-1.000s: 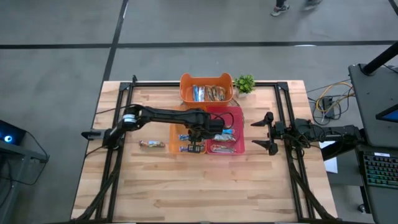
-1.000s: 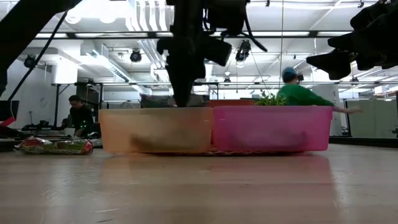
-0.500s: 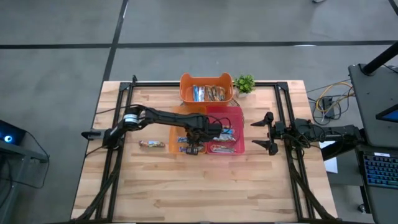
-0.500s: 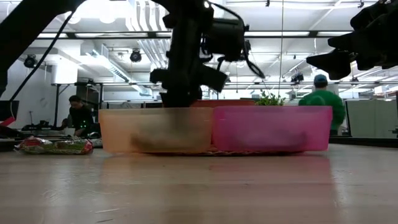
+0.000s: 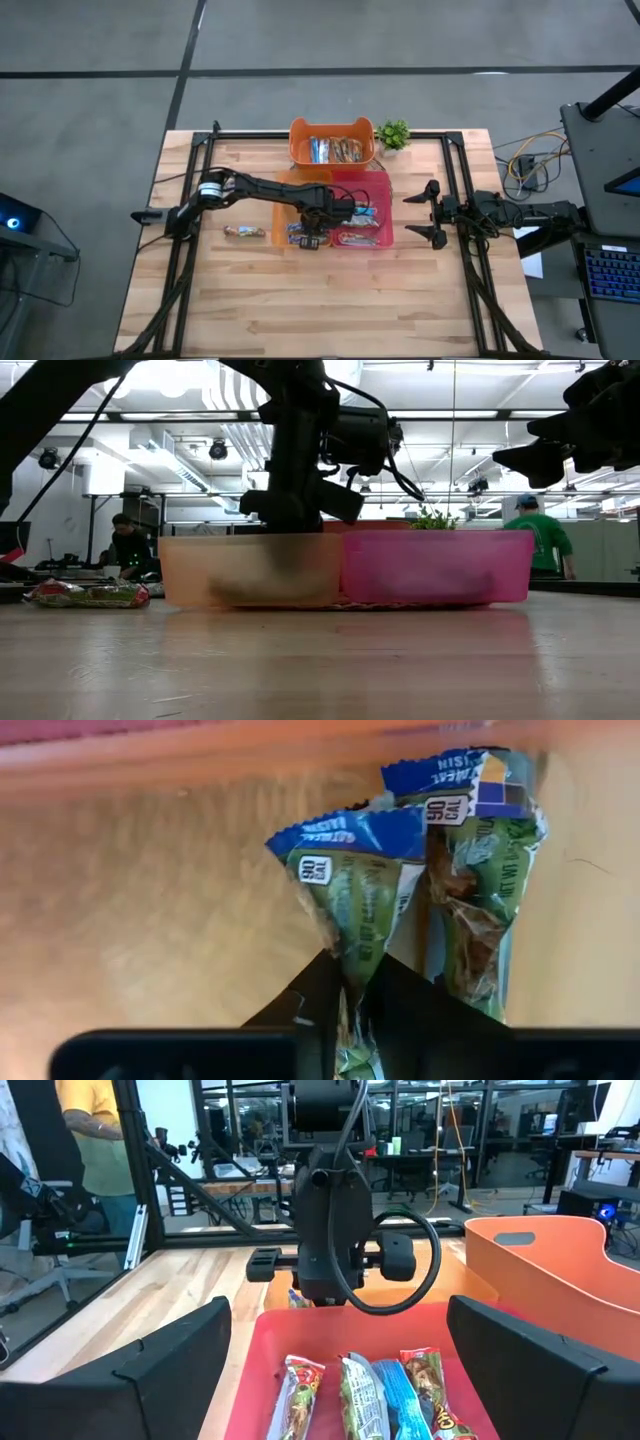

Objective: Pick and place Granola Bars by type
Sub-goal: Put the blue granola bar into the light orange bin

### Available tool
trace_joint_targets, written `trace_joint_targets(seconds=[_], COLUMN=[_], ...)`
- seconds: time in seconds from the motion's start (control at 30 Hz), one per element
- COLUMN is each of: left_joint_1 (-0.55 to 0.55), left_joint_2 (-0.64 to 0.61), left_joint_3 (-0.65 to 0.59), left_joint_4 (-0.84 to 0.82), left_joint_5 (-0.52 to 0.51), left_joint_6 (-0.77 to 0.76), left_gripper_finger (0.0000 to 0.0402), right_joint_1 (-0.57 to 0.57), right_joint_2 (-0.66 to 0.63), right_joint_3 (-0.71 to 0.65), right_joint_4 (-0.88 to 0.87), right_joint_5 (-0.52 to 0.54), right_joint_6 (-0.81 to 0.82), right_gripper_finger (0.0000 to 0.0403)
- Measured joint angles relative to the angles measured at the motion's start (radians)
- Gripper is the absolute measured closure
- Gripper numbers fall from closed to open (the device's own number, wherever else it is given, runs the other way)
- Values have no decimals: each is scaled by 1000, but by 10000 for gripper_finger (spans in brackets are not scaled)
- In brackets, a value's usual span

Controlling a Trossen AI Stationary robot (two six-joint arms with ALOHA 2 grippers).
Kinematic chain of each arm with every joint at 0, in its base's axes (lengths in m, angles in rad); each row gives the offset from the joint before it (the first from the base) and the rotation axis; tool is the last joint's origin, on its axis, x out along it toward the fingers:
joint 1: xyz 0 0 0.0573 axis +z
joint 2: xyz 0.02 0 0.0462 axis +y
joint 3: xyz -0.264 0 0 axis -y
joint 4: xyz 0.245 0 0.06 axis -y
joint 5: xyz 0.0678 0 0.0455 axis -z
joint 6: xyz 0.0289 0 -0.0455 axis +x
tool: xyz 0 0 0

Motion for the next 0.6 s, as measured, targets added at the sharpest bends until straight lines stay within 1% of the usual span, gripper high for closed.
trace_joint_targets(seconds=[0.13,0.23,0.4,0.6], left_joint_1=[3,8,16,22], left_joint_2=[-9,-36,-63,-130], left_joint_3=[1,3,0,0], left_joint_4=[0,7,-7,-45], left_joint_5=[4,4,3,-3], left_joint_6=[0,0,-1,-3], left_gripper_finger=[339,309,247,172], right_joint_1=[0,0,0,0], right_joint_2=[0,0,0,0], right_joint_3=[0,0,0,0], right_joint_4=[0,0,0,0], right_joint_5=[0,0,0,0], right_joint_6=[-1,-2,-2,0], right_gripper_finger=[44,44,44,44])
